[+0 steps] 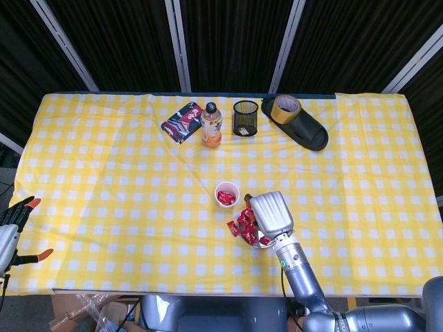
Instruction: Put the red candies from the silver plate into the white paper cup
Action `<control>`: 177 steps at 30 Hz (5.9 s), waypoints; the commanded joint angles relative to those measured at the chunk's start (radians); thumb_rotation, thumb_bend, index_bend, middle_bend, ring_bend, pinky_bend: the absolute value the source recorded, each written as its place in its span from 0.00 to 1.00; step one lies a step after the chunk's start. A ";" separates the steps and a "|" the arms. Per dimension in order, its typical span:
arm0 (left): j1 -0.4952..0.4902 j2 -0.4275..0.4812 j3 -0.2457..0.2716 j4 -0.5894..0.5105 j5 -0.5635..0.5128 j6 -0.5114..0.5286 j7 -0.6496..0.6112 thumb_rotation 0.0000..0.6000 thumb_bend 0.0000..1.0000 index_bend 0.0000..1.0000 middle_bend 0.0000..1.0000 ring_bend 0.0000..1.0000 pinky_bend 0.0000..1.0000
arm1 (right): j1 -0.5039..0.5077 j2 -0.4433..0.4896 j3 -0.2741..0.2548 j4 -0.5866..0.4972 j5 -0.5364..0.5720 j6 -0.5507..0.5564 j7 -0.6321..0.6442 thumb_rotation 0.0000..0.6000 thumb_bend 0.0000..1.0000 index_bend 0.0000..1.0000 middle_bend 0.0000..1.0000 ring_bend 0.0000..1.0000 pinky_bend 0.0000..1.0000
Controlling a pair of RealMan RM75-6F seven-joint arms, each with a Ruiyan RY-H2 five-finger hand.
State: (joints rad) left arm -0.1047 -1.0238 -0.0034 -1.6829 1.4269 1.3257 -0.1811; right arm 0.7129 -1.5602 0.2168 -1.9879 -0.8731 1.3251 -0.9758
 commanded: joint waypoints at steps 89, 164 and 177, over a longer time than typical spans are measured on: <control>0.003 -0.006 -0.004 -0.004 -0.011 0.008 0.013 1.00 0.02 0.00 0.00 0.00 0.00 | -0.056 -0.094 -0.169 0.225 0.032 -0.028 0.146 1.00 0.30 0.29 0.97 1.00 0.95; -0.009 0.009 -0.005 -0.013 -0.028 -0.030 -0.007 1.00 0.02 0.00 0.00 0.00 0.00 | 0.082 -0.033 0.102 0.150 0.108 -0.106 0.151 1.00 0.56 0.58 0.97 1.00 0.95; -0.012 0.017 -0.004 -0.015 -0.029 -0.040 -0.029 1.00 0.02 0.00 0.00 0.00 0.00 | 0.156 -0.113 0.107 0.309 0.168 -0.159 0.182 1.00 0.56 0.58 0.97 1.00 0.95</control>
State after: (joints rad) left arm -0.1165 -1.0066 -0.0075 -1.6980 1.3976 1.2853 -0.2101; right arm 0.8640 -1.6677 0.3255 -1.6850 -0.7094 1.1701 -0.7980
